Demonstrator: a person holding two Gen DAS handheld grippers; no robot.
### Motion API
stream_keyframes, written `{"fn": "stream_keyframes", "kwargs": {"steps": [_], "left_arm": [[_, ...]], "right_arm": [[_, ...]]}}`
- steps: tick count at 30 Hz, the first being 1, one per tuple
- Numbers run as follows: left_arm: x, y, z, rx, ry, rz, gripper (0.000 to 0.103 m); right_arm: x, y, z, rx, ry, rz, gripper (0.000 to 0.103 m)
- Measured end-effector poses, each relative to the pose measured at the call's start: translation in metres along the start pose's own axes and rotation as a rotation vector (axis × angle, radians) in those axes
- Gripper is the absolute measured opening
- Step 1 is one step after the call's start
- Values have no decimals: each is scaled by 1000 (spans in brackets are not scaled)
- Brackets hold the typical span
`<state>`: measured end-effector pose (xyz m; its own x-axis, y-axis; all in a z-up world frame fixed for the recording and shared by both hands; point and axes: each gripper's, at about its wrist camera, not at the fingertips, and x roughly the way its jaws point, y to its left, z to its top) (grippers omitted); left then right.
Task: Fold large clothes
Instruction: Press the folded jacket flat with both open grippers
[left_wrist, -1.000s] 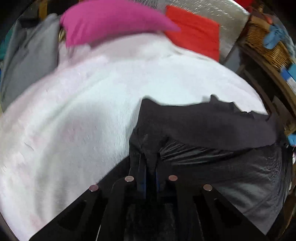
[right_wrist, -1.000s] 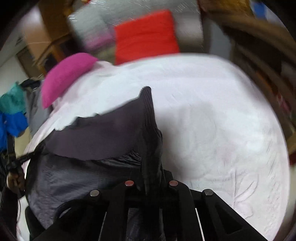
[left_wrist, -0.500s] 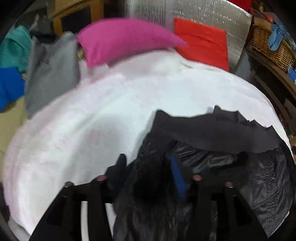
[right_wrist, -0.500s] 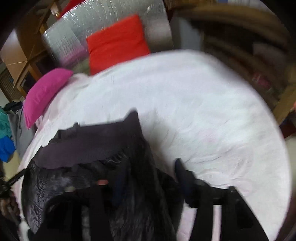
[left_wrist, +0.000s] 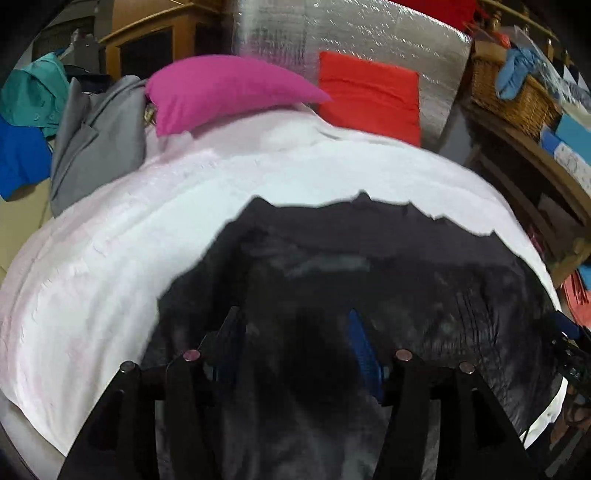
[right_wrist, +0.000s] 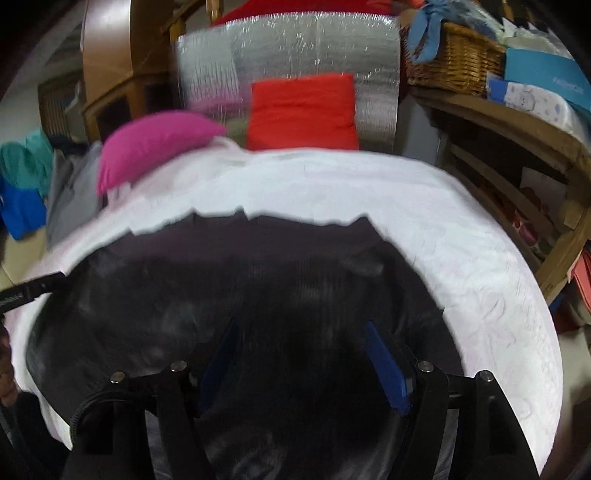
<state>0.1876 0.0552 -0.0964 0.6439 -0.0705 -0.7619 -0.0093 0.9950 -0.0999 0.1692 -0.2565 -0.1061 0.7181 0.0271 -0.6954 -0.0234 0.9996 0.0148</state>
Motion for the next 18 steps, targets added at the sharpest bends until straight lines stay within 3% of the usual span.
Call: {"fn": "stream_keyframes", "kwargs": {"steps": [3,9,13,15,18], "left_arm": [[12,-7,-9,18,20,20,59],[40,-8,-26,67,38,65,63],[31,-8,-23,35,57,75,62],[10,-8,-24,6,29,68,62],[-19,-22,-35,40,-53,67,64]], "right_arm": [[22,-9,-10,32,72,-13,74],[36,-16,-20,46,88,-27,76],[31,-17,-16,68,104,-43,77],[8,-13,-11,76,58,-62,77],[-39,6,-12,45,-70,-49,78]]}}
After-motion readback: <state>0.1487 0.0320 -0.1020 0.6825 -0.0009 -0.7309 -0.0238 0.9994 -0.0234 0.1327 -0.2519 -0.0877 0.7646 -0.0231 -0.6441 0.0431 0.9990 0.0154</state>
